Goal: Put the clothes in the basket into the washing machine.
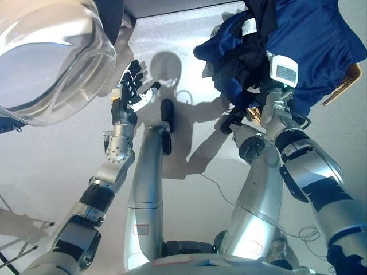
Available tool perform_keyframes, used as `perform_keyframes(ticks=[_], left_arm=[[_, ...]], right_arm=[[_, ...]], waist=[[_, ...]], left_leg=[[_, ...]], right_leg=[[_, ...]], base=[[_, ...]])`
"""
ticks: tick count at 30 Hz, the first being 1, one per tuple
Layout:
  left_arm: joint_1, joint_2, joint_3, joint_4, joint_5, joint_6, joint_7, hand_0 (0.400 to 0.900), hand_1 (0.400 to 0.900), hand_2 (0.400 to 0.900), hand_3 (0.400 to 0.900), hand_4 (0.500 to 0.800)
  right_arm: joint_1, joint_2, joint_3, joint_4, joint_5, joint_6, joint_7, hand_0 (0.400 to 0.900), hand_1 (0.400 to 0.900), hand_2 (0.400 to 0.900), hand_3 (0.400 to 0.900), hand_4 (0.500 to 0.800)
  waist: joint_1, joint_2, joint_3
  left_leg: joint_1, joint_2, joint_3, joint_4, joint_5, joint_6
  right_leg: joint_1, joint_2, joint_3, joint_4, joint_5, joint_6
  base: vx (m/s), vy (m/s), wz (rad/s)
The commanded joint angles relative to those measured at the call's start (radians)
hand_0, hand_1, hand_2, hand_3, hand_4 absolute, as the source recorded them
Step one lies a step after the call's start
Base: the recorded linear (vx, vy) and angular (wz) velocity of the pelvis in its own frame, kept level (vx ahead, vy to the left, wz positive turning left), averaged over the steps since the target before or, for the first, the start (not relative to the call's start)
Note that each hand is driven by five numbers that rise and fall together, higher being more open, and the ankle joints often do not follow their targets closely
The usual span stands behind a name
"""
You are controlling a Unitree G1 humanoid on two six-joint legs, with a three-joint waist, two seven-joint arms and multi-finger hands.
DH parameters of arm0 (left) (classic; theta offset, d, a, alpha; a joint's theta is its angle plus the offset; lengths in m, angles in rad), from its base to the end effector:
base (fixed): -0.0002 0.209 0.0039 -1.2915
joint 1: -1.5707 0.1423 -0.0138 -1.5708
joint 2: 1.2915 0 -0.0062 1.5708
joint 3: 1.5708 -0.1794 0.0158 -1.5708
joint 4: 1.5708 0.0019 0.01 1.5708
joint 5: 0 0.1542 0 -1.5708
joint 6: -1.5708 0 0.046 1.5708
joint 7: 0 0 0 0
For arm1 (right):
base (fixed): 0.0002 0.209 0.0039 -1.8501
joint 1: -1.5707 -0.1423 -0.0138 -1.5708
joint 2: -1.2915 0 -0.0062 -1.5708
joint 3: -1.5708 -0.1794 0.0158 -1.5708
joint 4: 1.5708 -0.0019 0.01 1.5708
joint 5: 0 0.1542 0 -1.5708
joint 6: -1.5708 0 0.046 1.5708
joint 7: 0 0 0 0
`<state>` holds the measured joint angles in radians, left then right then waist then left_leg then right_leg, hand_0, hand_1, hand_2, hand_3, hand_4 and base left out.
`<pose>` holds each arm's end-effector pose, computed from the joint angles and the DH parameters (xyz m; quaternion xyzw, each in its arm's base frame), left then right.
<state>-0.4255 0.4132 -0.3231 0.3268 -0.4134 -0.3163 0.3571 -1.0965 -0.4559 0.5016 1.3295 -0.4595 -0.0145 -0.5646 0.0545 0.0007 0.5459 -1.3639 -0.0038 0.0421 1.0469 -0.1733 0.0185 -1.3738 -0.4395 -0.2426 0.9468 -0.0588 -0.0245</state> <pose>0.2892 0.1612 0.0945 0.0059 -0.1526 0.0386 0.9875 0.3706 -0.2195 0.1329 -0.6009 -0.0421 -0.2002 0.7727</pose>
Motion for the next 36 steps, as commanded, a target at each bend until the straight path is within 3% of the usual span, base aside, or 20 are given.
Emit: perform_keyframes(ticks=[1, 10, 14, 16, 20, 24, 27, 30, 36], left_arm=[[0.092, -0.034, 0.006, -0.095, -0.012, -0.076, 0.018, 0.9, 0.9, 0.9, 0.9, 0.8], [0.115, -0.029, 0.011, -0.079, -0.016, -0.07, 0.017, 0.9, 0.9, 0.9, 0.9, 0.8], [0.146, -0.029, 0.043, -0.082, -0.017, -0.065, 0.032, 0.9, 0.9, 0.9, 0.9, 0.8], [0.168, -0.024, 0.073, -0.091, -0.011, -0.06, 0.048, 0.9, 0.9, 0.9, 0.9, 0.8], [0.221, -0.027, 0.134, -0.115, -0.004, -0.049, 0.08, 0.9, 0.9, 0.9, 0.9, 0.8], [0.245, -0.042, 0.151, -0.093, -0.01, -0.04, 0.101, 0.9, 0.9, 0.9, 0.9, 0.8], [0.268, -0.05, 0.149, -0.086, -0.027, -0.03, 0.101, 0.9, 0.9, 0.9, 0.9, 0.8], [0.294, -0.048, 0.136, -0.08, -0.057, -0.015, 0.08, 0.9, 0.9, 0.9, 0.9, 0.8], [0.296, -0.047, 0.119, -0.051, -0.107, 0.008, 0.032, 0.9, 0.9, 0.9, 0.9, 0.8]], right_arm=[[0.081, 0.022, 0.034, 0.013, -0.012, -0.007, 0.01, 0.4, 0.4, 0.4, 0.4, 0.5], [0.112, 0.011, 0.002, -0.016, 0.012, -0.01, -0.021, 0.4, 0.4, 0.4, 0.4, 0.5], [0.137, -0.012, -0.026, -0.121, 0.054, -0.029, -0.047, 0.4, 0.4, 0.4, 0.4, 0.5], [0.17, -0.048, -0.056, -0.26, 0.086, -0.045, -0.067, 0.4, 0.4, 0.4, 0.4, 0.5], [0.328, -0.142, -0.175, -0.701, 0.114, -0.077, -0.094, 0.4, 0.4, 0.4, 0.4, 0.5], [0.497, -0.125, -0.346, -0.972, 0.207, -0.131, -0.116, 0.4, 0.4, 0.4, 0.4, 0.5], [0.602, -0.055, -0.413, -1.128, 0.361, -0.218, -0.078, 0.4, 0.4, 0.4, 0.4, 0.5], [0.646, 0.01, -0.405, -1.208, 0.59, -0.298, 0.027, 0.4, 0.4, 0.4, 0.4, 0.5], [0.511, 0.126, -0.315, -1.14, 1.118, -0.389, 0.259, 0.4, 0.4, 0.4, 0.4, 0.5]], waist=[[0.004, 0.093, -0.106], [-0.009, 0.08, -0.125], [-0.031, 0.063, -0.137], [-0.051, 0.048, -0.138], [-0.096, 0.024, -0.137], [-0.12, 0.011, -0.147], [-0.129, 0.003, -0.157], [-0.129, -0.001, -0.175], [-0.108, 0.0, -0.203]], left_leg=[[-0.024, -0.054, 0.017, -0.044, 0.01, 0.001], [-0.032, -0.055, 0.019, -0.026, 0.013, 0.006], [-0.026, -0.051, 0.015, -0.029, 0.015, 0.004], [-0.023, -0.045, 0.014, -0.032, 0.017, 0.001], [-0.028, -0.039, 0.015, -0.034, 0.013, -0.001], [-0.035, -0.034, 0.012, -0.043, 0.008, 0.003], [-0.034, -0.032, 0.009, -0.046, 0.006, 0.006], [-0.026, -0.032, 0.007, -0.055, 0.007, 0.005], [0.018, -0.026, 0.004, -0.09, 0.012, -0.005]], right_leg=[[-0.119, 0.026, -0.026, 0.07, -0.021, 0.129], [-0.127, 0.02, -0.017, 0.09, -0.012, 0.126], [-0.116, 0.03, -0.019, 0.081, -0.008, 0.125], [-0.107, 0.038, -0.021, 0.072, -0.005, 0.125], [-0.103, 0.053, -0.029, 0.064, -0.011, 0.124], [-0.102, 0.06, -0.041, 0.056, -0.019, 0.125], [-0.096, 0.064, -0.052, 0.048, -0.023, 0.123], [-0.081, 0.071, -0.061, 0.034, -0.024, 0.123], [-0.034, 0.077, -0.084, -0.001, -0.029, 0.125]], base=[[0.0, 0.0, 0.0], [0.01, 0.002, -0.02], [0.02, 0.011, -0.11], [0.01, 0.022, -0.22], [0.0, 0.012, -0.21], [0.02, -0.002, -0.1], [0.03, -0.013, -0.04], [0.05, -0.02, 0.02], [0.03, -0.023, 0.07]])
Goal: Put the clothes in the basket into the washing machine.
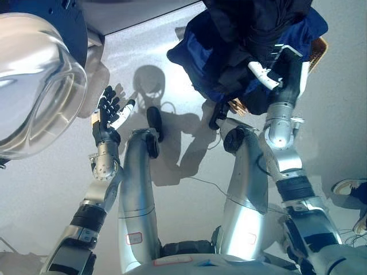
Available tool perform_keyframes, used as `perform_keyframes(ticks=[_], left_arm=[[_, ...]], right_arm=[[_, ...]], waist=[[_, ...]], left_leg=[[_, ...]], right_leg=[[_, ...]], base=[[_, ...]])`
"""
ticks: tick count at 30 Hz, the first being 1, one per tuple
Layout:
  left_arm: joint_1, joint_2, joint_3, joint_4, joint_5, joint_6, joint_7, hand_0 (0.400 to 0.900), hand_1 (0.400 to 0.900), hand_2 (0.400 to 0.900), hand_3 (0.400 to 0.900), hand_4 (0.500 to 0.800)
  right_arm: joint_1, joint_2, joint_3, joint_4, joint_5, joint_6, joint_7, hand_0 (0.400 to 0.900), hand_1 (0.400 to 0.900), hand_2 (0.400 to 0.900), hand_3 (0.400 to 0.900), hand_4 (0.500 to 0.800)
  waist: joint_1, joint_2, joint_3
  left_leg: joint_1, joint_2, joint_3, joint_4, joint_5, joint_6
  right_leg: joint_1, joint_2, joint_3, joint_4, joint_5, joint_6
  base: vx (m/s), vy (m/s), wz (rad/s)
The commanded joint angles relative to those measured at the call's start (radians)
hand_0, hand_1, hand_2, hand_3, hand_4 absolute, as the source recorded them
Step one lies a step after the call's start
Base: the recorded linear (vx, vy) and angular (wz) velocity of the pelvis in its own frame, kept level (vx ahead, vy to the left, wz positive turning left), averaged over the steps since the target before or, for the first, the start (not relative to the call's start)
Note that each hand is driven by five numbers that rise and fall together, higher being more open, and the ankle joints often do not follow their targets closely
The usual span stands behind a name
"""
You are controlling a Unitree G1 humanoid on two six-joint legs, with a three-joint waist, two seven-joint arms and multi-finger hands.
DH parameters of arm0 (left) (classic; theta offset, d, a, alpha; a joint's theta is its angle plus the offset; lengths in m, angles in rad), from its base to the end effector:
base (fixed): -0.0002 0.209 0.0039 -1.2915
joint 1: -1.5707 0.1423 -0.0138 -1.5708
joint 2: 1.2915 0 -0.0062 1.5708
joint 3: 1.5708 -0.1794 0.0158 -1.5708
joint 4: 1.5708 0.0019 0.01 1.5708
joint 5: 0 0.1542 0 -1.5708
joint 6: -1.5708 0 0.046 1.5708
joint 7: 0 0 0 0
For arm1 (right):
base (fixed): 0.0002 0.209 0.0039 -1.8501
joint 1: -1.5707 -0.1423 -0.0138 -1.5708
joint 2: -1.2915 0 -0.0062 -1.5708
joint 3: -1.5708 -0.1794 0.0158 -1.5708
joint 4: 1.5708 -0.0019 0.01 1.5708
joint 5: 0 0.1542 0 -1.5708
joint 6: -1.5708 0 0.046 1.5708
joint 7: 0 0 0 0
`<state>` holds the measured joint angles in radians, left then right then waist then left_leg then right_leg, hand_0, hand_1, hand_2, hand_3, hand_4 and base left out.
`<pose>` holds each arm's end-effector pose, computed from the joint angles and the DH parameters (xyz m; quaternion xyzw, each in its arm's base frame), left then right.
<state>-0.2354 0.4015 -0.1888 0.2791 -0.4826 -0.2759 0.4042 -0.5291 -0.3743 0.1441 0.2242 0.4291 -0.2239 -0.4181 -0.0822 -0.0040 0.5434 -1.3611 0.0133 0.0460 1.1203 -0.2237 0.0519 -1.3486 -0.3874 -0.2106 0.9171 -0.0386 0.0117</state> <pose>0.2608 0.1935 0.0631 -0.0429 -0.0769 0.1439 0.9857 0.3044 -0.1680 0.1521 0.0620 -0.2231 -0.1062 0.9670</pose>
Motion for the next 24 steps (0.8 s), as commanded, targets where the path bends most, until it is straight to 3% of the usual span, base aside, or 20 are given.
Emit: perform_keyframes(ticks=[1, 6, 10, 16, 24], left_arm=[[0.102, -0.035, -0.015, -0.001, -0.051, -0.035, -0.021, 0.9, 0.9, 0.9, 0.9, 0.8], [0.078, -0.045, -0.024, 0.038, -0.094, -0.039, -0.056, 0.9, 0.9, 0.9, 0.9, 0.8], [0.059, -0.043, -0.042, 0.062, -0.109, -0.044, -0.072, 0.9, 0.9, 0.9, 0.9, 0.8], [0.021, -0.021, -0.097, 0.081, -0.127, -0.053, -0.108, 0.9, 0.9, 0.9, 0.9, 0.8], [-0.025, 0.011, -0.18, 0.097, -0.106, -0.056, -0.162, 0.9, 0.9, 0.9, 0.9, 0.8]], right_arm=[[-0.102, 0.061, 0.054, -0.012, 0.293, -0.187, 0.125, 0.4, 0.4, 0.4, 0.4, 0.5], [-0.328, 0.131, 0.094, 0.136, 0.475, -0.175, 0.222, 0.4, 0.4, 0.4, 0.4, 0.5], [-0.474, 0.164, 0.092, 0.283, 0.504, -0.169, 0.21, 0.4, 0.4, 0.4, 0.4, 0.5], [-0.776, 0.224, 0.036, 0.678, 0.571, -0.135, 0.174, 0.4, 0.4, 0.4, 0.4, 0.5], [-0.954, 0.128, 0.012, 0.982, 0.606, -0.08, 0.182, 0.408, 0.408, 0.408, 0.408, 0.505]], waist=[[0.034, 0.005, -0.204], [0.062, 0.007, -0.22], [0.081, 0.01, -0.225], [0.138, 0.026, -0.246], [0.215, 0.052, -0.258]], left_leg=[[0.024, -0.043, -0.001, -0.17, 0.063, -0.041], [0.064, -0.045, -0.004, -0.211, 0.066, -0.047], [0.081, -0.046, -0.009, -0.229, 0.068, -0.048], [0.094, -0.061, -0.019, -0.247, 0.069, -0.048], [0.087, -0.082, -0.041, -0.231, 0.069, -0.043]], right_leg=[[-0.051, 0.026, -0.119, 0.023, -0.05, 0.089], [-0.007, 0.029, -0.14, -0.004, -0.059, 0.091], [0.01, 0.03, -0.152, -0.01, -0.066, 0.09], [0.021, 0.016, -0.162, -0.009, -0.084, 0.092], [0.013, -0.014, -0.168, 0.025, -0.105, 0.101]], base=[[0.02, -0.034, 0.12], [0.03, -0.042, 0.13], [0.03, -0.046, 0.13], [0.04, -0.059, 0.2], [0.04, -0.056, 0.25]])
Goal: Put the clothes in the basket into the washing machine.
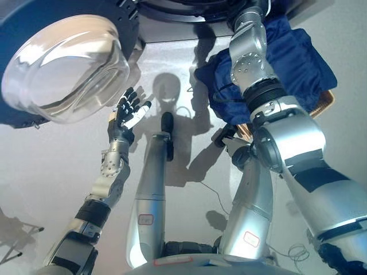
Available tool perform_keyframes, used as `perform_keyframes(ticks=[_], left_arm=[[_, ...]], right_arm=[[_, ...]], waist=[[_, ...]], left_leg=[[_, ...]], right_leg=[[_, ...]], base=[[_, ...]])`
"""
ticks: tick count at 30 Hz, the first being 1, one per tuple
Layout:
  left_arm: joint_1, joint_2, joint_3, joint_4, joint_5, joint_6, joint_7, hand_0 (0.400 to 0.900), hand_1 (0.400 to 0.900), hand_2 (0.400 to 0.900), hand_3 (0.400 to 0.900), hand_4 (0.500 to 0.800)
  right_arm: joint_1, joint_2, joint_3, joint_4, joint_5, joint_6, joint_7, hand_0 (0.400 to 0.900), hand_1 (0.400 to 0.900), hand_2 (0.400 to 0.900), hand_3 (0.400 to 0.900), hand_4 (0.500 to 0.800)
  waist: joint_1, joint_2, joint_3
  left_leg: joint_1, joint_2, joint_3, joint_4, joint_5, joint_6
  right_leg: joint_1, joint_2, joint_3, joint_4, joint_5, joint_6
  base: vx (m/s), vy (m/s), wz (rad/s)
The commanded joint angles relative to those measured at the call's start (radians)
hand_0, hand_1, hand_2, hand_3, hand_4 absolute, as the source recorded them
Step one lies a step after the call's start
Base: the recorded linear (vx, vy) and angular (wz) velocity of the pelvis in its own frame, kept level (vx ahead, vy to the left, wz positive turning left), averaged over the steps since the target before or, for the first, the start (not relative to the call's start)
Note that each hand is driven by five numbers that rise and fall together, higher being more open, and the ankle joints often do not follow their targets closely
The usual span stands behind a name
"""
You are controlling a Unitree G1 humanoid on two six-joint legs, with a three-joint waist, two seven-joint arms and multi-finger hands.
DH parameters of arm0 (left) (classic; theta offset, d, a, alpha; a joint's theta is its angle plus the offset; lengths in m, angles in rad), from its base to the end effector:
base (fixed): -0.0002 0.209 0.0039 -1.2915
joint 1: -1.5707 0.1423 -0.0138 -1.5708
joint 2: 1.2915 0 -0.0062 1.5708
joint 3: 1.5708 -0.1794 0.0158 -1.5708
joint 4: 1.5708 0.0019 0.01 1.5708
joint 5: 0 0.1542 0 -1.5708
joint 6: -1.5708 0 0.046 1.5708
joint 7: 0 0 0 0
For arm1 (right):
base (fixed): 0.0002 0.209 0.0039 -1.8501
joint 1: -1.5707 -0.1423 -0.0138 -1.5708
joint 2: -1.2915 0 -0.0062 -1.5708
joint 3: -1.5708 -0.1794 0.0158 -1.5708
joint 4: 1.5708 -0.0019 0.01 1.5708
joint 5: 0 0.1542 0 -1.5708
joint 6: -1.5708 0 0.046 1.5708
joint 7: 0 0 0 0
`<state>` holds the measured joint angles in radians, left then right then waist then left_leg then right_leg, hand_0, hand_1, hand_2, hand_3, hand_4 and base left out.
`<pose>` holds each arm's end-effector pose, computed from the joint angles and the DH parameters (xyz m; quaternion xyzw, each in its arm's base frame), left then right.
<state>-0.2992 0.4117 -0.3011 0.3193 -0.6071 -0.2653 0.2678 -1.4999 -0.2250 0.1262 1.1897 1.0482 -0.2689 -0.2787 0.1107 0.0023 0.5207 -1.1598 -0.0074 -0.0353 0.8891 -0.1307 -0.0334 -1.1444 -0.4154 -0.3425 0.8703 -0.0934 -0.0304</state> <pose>0.2694 0.1759 0.0620 -0.0752 -0.0515 0.0389 0.9951 0.3880 -0.1086 0.3024 0.3602 -0.1737 -0.0434 0.9155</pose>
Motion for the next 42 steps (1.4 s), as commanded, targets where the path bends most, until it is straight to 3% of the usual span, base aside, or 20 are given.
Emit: perform_keyframes(ticks=[1, 2, 3, 7, 16, 25, 31, 35, 38, 42], left_arm=[[0.036, 0.003, -0.073, 0.056, 0.02, -0.069, -0.032, 0.9, 0.9, 0.9, 0.9, 0.8], [0.037, 0.005, -0.079, 0.056, 0.019, -0.072, -0.037, 0.9, 0.9, 0.9, 0.9, 0.8], [0.035, 0.007, -0.085, 0.053, 0.019, -0.073, -0.044, 0.9, 0.9, 0.9, 0.9, 0.8], [0.031, 0.016, -0.103, 0.057, 0.025, -0.069, -0.06, 0.9, 0.9, 0.9, 0.9, 0.8], [0.031, 0.02, -0.114, 0.048, 0.008, -0.064, -0.083, 0.9, 0.9, 0.9, 0.9, 0.8], [0.043, 0.019, -0.119, 0.035, 0.001, -0.07, -0.083, 0.9, 0.9, 0.9, 0.9, 0.8], [0.031, 0.009, -0.128, 0.043, 0.005, -0.077, -0.063, 0.9, 0.9, 0.9, 0.9, 0.8], [0.033, 0.002, -0.102, 0.05, 0.019, -0.08, -0.03, 0.9, 0.9, 0.9, 0.9, 0.8], [0.05, -0.021, -0.031, 0.042, 0.032, -0.067, 0.013, 0.9, 0.9, 0.9, 0.9, 0.8], [0.076, -0.034, -0.014, 0.057, 0.039, -0.066, 0.026, 0.9, 0.9, 0.9, 0.9, 0.8]], right_arm=[[0.011, -0.035, 0.026, 0.028, -0.012, -0.036, 0.043, 0.449, 0.449, 0.449, 0.449, 0.529], [0.003, -0.052, 0.024, 0.037, -0.009, -0.038, 0.04, 0.567, 0.567, 0.567, 0.567, 0.6], [-0.004, -0.07, 0.025, 0.047, -0.007, -0.036, 0.041, 0.9, 0.9, 0.9, 0.9, 0.8], [-0.013, -0.117, 0.07, 0.061, -0.039, -0.003, 0.063, 0.9, 0.9, 0.9, 0.9, 0.8], [-0.059, -0.138, 0.18, 0.095, -0.187, 0.066, 0.097, 0.9, 0.9, 0.9, 0.9, 0.8], [-0.065, -0.177, 0.156, 0.046, -0.138, -0.005, 0.065, 0.9, 0.9, 0.9, 0.9, 0.8], [-0.029, -0.175, 0.153, 0.009, -0.205, -0.039, 0.009, 0.9, 0.9, 0.9, 0.9, 0.8], [0.049, -0.142, 0.176, -0.129, -0.308, -0.053, -0.052, 0.9, 0.9, 0.9, 0.9, 0.8], [0.282, -0.146, 0.206, -0.56, -0.456, -0.071, -0.086, 0.9, 0.9, 0.9, 0.9, 0.8], [0.491, -0.134, 0.144, -0.72, -0.491, -0.088, -0.086, 0.9, 0.9, 0.9, 0.9, 0.8]], waist=[[0.029, 0.05, -0.236], [0.035, 0.052, -0.236], [0.042, 0.055, -0.236], [0.063, 0.058, -0.233], [0.08, 0.067, -0.224], [0.085, 0.08, -0.221], [0.066, 0.079, -0.213], [0.035, 0.07, -0.201], [-0.041, 0.045, -0.178], [-0.07, 0.04, -0.172]], left_leg=[[-0.115, -0.063, 0.04, 0.002, -0.024, 0.042], [-0.115, -0.065, 0.038, 0.003, -0.023, 0.042], [-0.116, -0.067, 0.037, 0.004, -0.023, 0.042], [-0.119, -0.072, 0.035, 0.01, -0.02, 0.042], [-0.131, -0.079, 0.035, 0.02, -0.013, 0.043], [-0.142, -0.083, 0.029, 0.027, -0.01, 0.041], [-0.138, -0.084, 0.034, 0.018, -0.004, 0.041], [-0.118, -0.077, 0.039, -0.003, 0.006, 0.039], [-0.074, -0.058, 0.052, -0.056, 0.014, 0.037], [-0.015, -0.049, 0.06, -0.112, 0.018, 0.037]], right_leg=[[-0.191, 0.012, -0.037, 0.075, -0.052, 0.144], [-0.192, 0.009, -0.037, 0.079, -0.054, 0.145], [-0.193, 0.006, -0.037, 0.082, -0.056, 0.146], [-0.19, -0.003, -0.039, 0.089, -0.055, 0.148], [-0.201, -0.012, -0.035, 0.102, -0.046, 0.149], [-0.211, -0.019, -0.028, 0.117, -0.05, 0.151], [-0.203, -0.014, -0.026, 0.111, -0.039, 0.153], [-0.182, 0.002, -0.029, 0.083, -0.023, 0.152], [-0.13, 0.033, -0.048, 0.024, 0.0, 0.156], [-0.069, 0.054, -0.066, -0.029, 0.007, 0.163]], base=[[0.02, -0.05, 0.21], [0.02, -0.038, 0.18], [0.01, -0.038, 0.17], [0.0, -0.033, 0.12], [-0.01, -0.018, 0.08], [0.0, -0.003, 0.05], [0.0, 0.021, -0.05], [-0.02, 0.06, -0.21], [-0.03, 0.092, -0.37], [-0.01, 0.059, -0.23]])
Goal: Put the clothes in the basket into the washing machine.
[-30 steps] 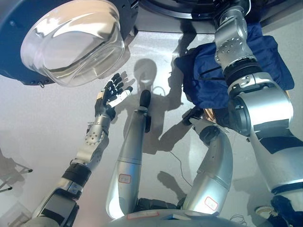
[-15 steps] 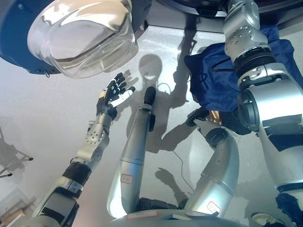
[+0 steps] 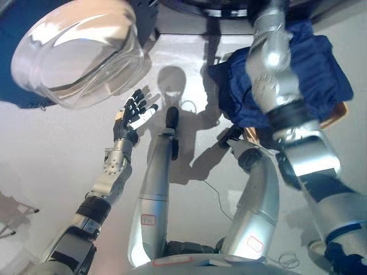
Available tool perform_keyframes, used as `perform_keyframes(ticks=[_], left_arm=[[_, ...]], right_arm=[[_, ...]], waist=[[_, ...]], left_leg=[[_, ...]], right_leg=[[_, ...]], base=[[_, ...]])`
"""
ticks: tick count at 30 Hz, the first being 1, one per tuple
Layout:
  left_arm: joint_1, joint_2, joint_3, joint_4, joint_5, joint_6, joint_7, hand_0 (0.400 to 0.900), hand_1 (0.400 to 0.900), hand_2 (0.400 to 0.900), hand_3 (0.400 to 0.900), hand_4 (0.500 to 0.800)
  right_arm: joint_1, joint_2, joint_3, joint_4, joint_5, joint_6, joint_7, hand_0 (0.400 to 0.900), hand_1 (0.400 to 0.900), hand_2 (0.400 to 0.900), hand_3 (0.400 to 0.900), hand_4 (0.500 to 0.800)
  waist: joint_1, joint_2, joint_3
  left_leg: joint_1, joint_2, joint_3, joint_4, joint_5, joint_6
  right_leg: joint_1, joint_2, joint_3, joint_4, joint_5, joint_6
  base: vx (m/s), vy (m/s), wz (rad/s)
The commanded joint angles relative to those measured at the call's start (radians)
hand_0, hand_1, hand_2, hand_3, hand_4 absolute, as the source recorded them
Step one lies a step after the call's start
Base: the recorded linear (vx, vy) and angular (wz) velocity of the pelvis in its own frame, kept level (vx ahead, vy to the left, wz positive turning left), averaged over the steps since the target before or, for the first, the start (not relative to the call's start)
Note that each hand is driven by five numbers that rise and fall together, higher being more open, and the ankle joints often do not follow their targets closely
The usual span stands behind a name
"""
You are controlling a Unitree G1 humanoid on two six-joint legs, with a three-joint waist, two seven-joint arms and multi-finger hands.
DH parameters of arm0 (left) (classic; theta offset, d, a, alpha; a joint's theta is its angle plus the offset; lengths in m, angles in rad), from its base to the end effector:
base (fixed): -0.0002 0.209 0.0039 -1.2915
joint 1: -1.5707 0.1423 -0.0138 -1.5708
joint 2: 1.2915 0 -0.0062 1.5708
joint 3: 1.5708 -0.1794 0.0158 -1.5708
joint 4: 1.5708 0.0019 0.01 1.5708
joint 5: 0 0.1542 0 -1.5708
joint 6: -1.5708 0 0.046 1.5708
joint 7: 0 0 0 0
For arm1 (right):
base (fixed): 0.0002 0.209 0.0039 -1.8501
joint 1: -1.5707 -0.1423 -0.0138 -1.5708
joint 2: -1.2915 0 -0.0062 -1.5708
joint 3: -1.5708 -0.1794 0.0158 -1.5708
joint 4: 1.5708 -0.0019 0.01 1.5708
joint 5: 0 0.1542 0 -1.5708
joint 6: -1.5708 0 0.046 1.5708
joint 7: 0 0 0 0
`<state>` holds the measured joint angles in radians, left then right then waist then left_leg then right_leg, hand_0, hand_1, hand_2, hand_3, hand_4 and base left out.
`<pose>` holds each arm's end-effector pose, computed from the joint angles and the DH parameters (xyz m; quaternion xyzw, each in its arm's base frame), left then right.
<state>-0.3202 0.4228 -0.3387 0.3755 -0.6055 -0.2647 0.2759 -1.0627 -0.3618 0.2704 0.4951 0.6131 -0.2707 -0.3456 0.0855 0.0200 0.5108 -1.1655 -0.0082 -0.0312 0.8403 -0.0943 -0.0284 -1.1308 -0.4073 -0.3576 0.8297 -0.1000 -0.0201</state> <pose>0.2715 0.1760 0.0548 -0.0557 -0.0312 0.0390 0.9972 0.3473 -0.1179 0.2653 0.1181 -0.3283 0.0105 0.9371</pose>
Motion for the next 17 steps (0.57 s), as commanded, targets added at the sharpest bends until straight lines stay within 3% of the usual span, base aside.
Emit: perform_keyframes(ticks=[1, 2, 9, 11, 12, 13, 14, 15, 16, 17], left_arm=[[0.108, -0.052, 0.04, 0.015, 0.043, -0.063, 0.014, 0.9, 0.9, 0.9, 0.9, 0.8], [0.12, -0.06, 0.052, 0.034, 0.043, -0.062, 0.018, 0.9, 0.9, 0.9, 0.9, 0.8], [0.162, -0.116, 0.102, 0.136, 0.043, -0.058, -0.006, 0.9, 0.9, 0.9, 0.9, 0.8], [0.162, -0.131, 0.125, 0.233, 0.063, -0.052, -0.027, 0.9, 0.9, 0.9, 0.9, 0.8], [0.161, -0.132, 0.125, 0.235, 0.063, -0.053, -0.029, 0.9, 0.9, 0.9, 0.9, 0.8], [0.164, -0.144, 0.13, 0.278, 0.064, -0.051, -0.044, 0.9, 0.9, 0.9, 0.9, 0.8], [0.172, -0.157, 0.151, 0.351, 0.083, -0.042, -0.057, 0.9, 0.9, 0.9, 0.9, 0.8], [0.171, -0.157, 0.151, 0.352, 0.083, -0.042, -0.058, 0.9, 0.9, 0.9, 0.9, 0.8], [0.177, -0.176, 0.174, 0.449, 0.1, -0.022, -0.077, 0.9, 0.9, 0.9, 0.9, 0.8], [0.181, -0.181, 0.188, 0.489, 0.114, -0.009, -0.084, 0.9, 0.9, 0.9, 0.9, 0.8]], right_arm=[[0.122, 0.0, -0.016, -0.082, -0.067, -0.086, -0.01, 0.9, 0.9, 0.9, 0.9, 0.8], [0.244, 0.027, -0.04, -0.136, -0.047, -0.102, 0.012, 0.9, 0.9, 0.9, 0.9, 0.8], [0.546, 0.078, -0.072, -0.187, -0.097, -0.087, 0.072, 0.9, 0.9, 0.9, 0.9, 0.8], [0.623, 0.095, -0.08, -0.09, -0.131, -0.07, 0.083, 0.9, 0.9, 0.9, 0.9, 0.8], [0.623, 0.095, -0.08, -0.089, -0.132, -0.071, 0.083, 0.9, 0.9, 0.9, 0.9, 0.8], [0.65, 0.098, -0.08, -0.035, -0.169, -0.058, 0.082, 0.9, 0.9, 0.9, 0.9, 0.8], [0.697, 0.114, -0.095, 0.059, -0.192, -0.042, 0.082, 0.9, 0.9, 0.9, 0.9, 0.8], [0.696, 0.115, -0.095, 0.06, -0.192, -0.043, 0.082, 0.9, 0.9, 0.9, 0.9, 0.8], [0.735, 0.139, -0.104, 0.192, -0.227, -0.018, 0.07, 0.9, 0.9, 0.9, 0.9, 0.8], [0.752, 0.154, -0.113, 0.239, -0.224, -0.013, 0.07, 0.9, 0.9, 0.9, 0.9, 0.8]], waist=[[-0.057, 0.018, -0.16], [-0.077, 0.012, -0.16], [-0.124, -0.011, -0.178], [-0.136, -0.025, -0.198], [-0.136, -0.025, -0.191], [-0.144, -0.035, -0.196], [-0.147, -0.044, -0.218], [-0.146, -0.044, -0.209], [-0.145, -0.053, -0.231], [-0.147, -0.055, -0.235]], left_leg=[[0.013, -0.044, 0.059, -0.085, -0.017, 0.031], [0.05, -0.038, 0.063, -0.119, -0.017, 0.031], [0.238, -0.014, 0.076, -0.266, -0.006, 0.027], [0.369, -0.004, 0.079, -0.352, 0.002, 0.02], [0.382, -0.003, 0.078, -0.36, 0.005, 0.019], [0.436, -0.004, 0.089, -0.42, 0.053, 0.023], [0.544, -0.008, 0.091, -0.497, 0.068, 0.017], [0.558, -0.007, 0.091, -0.504, 0.07, 0.016], [0.673, -0.011, 0.095, -0.582, 0.087, 0.013], [0.732, -0.01, 0.099, -0.624, 0.099, 0.01]], right_leg=[[-0.061, 0.052, -0.055, -0.005, 0.014, 0.155], [-0.034, 0.066, -0.059, -0.032, 0.017, 0.161], [0.124, 0.089, -0.064, -0.139, 0.031, 0.177], [0.243, 0.103, -0.069, -0.23, 0.048, 0.187], [0.256, 0.105, -0.07, -0.238, 0.051, 0.188], [0.32, 0.114, -0.088, -0.321, 0.104, 0.175], [0.431, 0.14, -0.095, -0.41, 0.126, 0.187], [0.445, 0.142, -0.096, -0.417, 0.129, 0.187], [0.568, 0.172, -0.095, -0.51, 0.149, 0.195], [0.627, 0.188, -0.095, -0.55, 0.158, 0.197]], base=[[-0.02, 0.045, -0.2], [-0.02, 0.045, -0.2], [0.03, 0.043, -0.22], [0.11, 0.004, -0.2], [0.02, -0.003, -0.08], [0.1, 0.001, -0.12], [0.1, 0.001, -0.12], [0.31, 0.005, -0.27], [0.23, 0.011, -0.22], [0.23, 0.012, -0.22]])
